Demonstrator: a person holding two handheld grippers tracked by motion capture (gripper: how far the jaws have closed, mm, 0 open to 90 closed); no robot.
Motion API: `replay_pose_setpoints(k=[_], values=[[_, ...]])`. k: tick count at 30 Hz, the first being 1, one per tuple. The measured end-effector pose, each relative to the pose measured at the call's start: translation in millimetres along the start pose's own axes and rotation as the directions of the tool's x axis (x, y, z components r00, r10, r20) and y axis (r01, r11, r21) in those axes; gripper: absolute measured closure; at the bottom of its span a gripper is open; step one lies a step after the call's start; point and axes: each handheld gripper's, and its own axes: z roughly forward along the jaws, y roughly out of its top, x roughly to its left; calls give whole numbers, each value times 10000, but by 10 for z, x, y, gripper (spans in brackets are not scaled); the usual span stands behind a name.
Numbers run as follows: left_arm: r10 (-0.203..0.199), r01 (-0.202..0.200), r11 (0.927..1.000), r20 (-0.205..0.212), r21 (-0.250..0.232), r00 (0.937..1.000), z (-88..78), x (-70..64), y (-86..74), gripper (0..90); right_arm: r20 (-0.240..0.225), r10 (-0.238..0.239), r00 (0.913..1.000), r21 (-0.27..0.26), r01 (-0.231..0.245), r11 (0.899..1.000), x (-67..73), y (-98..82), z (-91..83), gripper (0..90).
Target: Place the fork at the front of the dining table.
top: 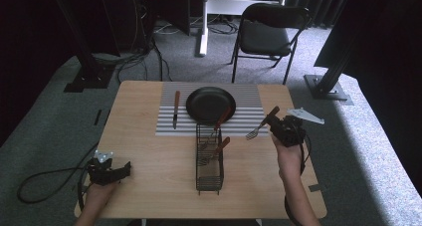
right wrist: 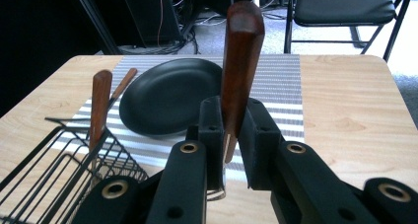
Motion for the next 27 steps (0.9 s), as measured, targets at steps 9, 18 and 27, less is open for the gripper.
replay_pose_setpoints(k=[9, 18, 27], values=[[13, -13, 10000, -1, 11, 10000, -1, 1, 0, 92, 357, -211, 9991, 437, 196, 9989, -25, 123, 287, 806], [-6, 6, 10000, 4, 4, 10000, 0, -1, 0, 92, 649, -517, 9965, 1081, 445, 9931, -18, 192, 622, 806], [-4, 4, 10000, 5, 4, 10000, 0, 0, 0, 92, 828, -629, 9946, 1897, 462, 9808, -8, 183, 905, 806]])
